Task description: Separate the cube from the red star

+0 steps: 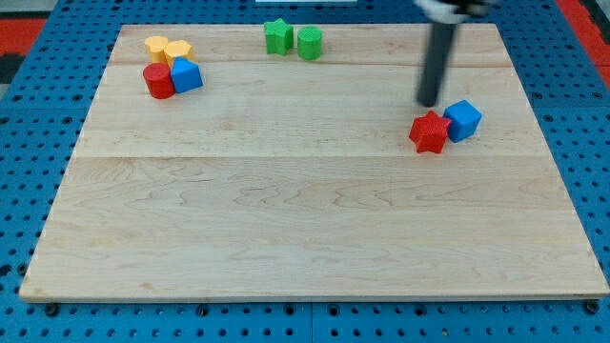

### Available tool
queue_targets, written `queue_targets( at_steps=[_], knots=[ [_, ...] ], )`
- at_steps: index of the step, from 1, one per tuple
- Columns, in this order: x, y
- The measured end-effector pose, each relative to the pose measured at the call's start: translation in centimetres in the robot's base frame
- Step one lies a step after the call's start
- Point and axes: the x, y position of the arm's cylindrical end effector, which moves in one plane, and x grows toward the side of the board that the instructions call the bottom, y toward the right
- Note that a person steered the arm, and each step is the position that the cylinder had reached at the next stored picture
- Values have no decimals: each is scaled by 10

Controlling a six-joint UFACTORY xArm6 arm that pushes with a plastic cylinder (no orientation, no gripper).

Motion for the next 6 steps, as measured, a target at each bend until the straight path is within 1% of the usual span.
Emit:
queue_targets(
  at_steps=[1,2,3,4,5,6],
  knots=[
    [20,90],
    [59,50],
    [56,-48],
    [23,-76],
    [17,-11],
    [3,-4]
  ],
)
